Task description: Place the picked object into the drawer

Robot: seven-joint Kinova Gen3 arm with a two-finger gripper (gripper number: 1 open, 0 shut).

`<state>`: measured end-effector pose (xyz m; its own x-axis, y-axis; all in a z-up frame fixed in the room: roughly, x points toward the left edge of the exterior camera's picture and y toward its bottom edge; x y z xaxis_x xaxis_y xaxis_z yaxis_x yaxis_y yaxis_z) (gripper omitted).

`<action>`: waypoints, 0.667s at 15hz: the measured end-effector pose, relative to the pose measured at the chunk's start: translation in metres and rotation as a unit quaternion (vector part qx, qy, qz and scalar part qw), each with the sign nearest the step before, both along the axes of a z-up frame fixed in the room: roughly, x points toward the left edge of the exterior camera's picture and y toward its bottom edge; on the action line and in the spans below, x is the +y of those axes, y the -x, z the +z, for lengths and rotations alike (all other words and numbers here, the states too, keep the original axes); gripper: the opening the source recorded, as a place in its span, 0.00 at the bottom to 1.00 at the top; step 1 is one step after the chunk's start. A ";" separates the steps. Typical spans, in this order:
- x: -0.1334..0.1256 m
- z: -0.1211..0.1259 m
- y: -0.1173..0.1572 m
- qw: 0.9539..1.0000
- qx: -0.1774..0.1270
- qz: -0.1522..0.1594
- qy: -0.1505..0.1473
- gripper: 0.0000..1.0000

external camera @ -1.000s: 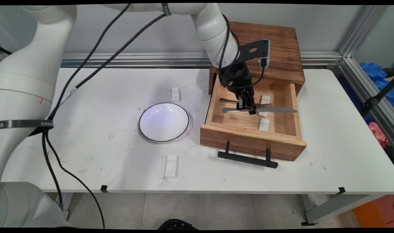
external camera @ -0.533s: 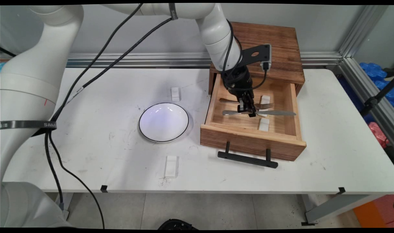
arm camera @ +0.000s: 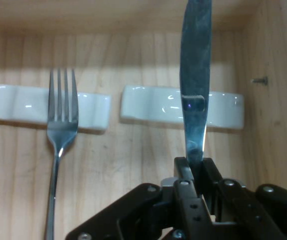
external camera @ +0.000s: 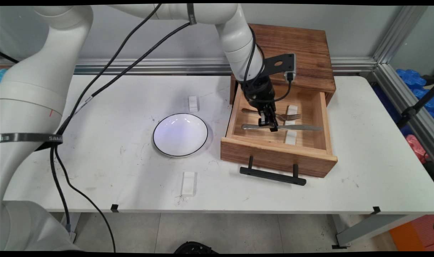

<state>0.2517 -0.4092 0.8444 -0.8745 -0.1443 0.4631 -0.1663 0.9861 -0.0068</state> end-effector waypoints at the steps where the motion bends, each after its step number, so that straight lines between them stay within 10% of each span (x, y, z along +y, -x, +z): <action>1: 0.000 -0.001 0.000 1.000 -0.001 0.000 -0.001 0.00; 10: 0.007 -0.017 0.004 1.000 -0.009 -0.010 -0.010 0.00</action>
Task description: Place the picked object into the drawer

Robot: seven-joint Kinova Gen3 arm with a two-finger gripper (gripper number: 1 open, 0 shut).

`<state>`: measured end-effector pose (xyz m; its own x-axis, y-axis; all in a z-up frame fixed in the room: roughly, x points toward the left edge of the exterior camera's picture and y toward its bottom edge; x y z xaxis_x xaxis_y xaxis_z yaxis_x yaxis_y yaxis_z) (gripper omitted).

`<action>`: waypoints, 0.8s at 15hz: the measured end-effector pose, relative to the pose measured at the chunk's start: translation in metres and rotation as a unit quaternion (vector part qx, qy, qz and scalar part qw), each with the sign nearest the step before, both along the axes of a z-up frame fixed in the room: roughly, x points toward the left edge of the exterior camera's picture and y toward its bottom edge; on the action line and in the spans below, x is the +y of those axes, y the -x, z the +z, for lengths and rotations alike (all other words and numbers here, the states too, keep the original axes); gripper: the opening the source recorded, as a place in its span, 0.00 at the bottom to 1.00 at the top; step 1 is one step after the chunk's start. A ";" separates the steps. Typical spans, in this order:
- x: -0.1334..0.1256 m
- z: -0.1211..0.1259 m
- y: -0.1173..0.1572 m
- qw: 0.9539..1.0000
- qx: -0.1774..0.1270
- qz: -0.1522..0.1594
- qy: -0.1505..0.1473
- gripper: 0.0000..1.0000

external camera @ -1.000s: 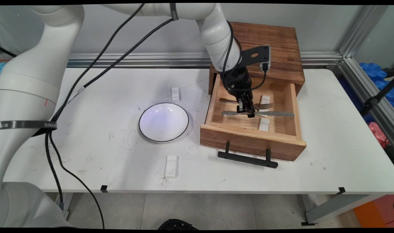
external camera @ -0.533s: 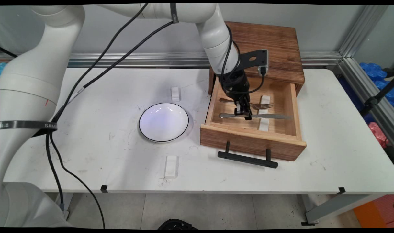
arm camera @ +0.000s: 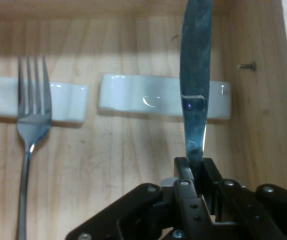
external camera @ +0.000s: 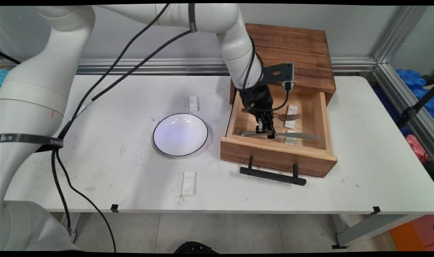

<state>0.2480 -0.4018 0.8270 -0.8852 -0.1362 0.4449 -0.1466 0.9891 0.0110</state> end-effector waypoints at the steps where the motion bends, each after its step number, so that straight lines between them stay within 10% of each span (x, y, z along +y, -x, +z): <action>1: 0.001 -0.002 0.001 1.000 -0.001 -0.003 0.000 0.00; 12: -0.004 -0.018 0.004 1.000 -0.007 -0.014 0.012 0.00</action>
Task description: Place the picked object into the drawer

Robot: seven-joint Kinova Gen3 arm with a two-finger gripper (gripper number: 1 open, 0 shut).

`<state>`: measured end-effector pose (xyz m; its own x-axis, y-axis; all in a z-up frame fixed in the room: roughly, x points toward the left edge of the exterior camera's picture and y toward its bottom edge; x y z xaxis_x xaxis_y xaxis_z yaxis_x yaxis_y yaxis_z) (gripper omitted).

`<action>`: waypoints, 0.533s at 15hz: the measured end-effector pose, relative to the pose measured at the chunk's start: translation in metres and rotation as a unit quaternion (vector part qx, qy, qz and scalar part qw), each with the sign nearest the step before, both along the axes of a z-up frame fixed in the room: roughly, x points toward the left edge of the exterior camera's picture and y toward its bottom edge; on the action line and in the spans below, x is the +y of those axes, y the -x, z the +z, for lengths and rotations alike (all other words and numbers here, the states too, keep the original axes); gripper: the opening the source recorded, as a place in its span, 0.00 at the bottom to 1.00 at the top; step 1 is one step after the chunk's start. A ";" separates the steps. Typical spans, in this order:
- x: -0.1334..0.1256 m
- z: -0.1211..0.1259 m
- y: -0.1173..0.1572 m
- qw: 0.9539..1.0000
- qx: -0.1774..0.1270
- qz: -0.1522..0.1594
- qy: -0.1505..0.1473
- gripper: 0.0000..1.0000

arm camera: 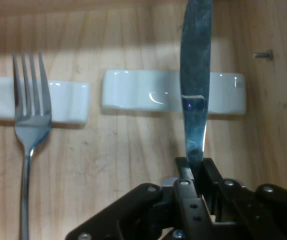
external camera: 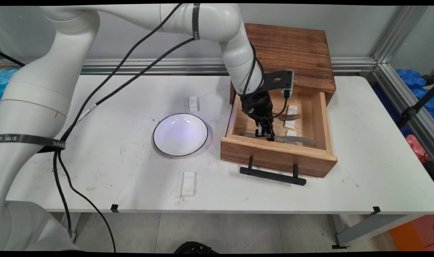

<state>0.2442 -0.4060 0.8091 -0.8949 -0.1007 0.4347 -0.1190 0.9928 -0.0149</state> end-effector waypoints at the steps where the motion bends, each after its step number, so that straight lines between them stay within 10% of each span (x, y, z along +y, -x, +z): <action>1: 0.000 -0.001 0.000 1.000 0.000 -0.001 0.001 0.00; 6: -0.002 -0.005 0.002 1.000 0.000 -0.004 0.005 0.00; 7: -0.002 -0.005 0.002 1.000 0.000 -0.004 0.005 1.00; 8: -0.003 -0.006 0.002 1.000 0.000 -0.004 0.006 1.00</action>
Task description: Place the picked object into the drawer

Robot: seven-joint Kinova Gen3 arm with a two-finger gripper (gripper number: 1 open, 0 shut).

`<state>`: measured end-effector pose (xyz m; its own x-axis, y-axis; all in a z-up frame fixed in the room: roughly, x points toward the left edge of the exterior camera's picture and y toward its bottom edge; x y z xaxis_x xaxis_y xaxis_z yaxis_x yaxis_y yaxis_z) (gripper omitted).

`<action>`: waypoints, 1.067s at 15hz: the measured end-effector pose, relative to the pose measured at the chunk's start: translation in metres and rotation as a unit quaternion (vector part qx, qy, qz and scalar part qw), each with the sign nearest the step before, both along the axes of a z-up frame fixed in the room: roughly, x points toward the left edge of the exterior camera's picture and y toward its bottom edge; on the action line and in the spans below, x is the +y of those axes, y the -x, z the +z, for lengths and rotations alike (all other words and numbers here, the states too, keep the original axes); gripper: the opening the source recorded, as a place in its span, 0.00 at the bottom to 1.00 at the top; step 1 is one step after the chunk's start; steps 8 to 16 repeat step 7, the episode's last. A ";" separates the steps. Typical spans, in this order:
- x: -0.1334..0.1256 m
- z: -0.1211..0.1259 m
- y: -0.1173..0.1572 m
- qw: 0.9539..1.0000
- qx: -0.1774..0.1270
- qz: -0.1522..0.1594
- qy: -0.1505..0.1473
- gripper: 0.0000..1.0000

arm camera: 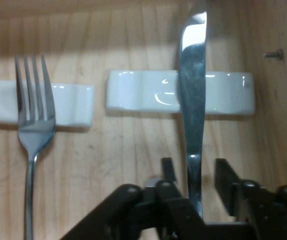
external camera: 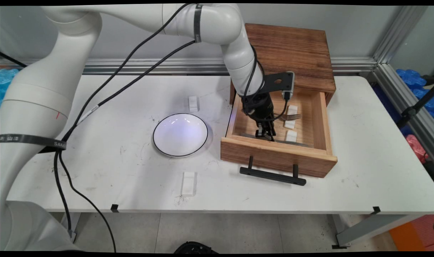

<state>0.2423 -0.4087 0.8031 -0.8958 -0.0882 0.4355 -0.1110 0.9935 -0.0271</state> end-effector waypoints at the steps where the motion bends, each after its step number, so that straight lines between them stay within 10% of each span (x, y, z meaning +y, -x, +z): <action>1: 0.000 0.000 0.000 1.000 0.000 0.000 0.001 1.00; 16: -0.003 0.000 0.000 1.000 0.002 0.005 0.008 1.00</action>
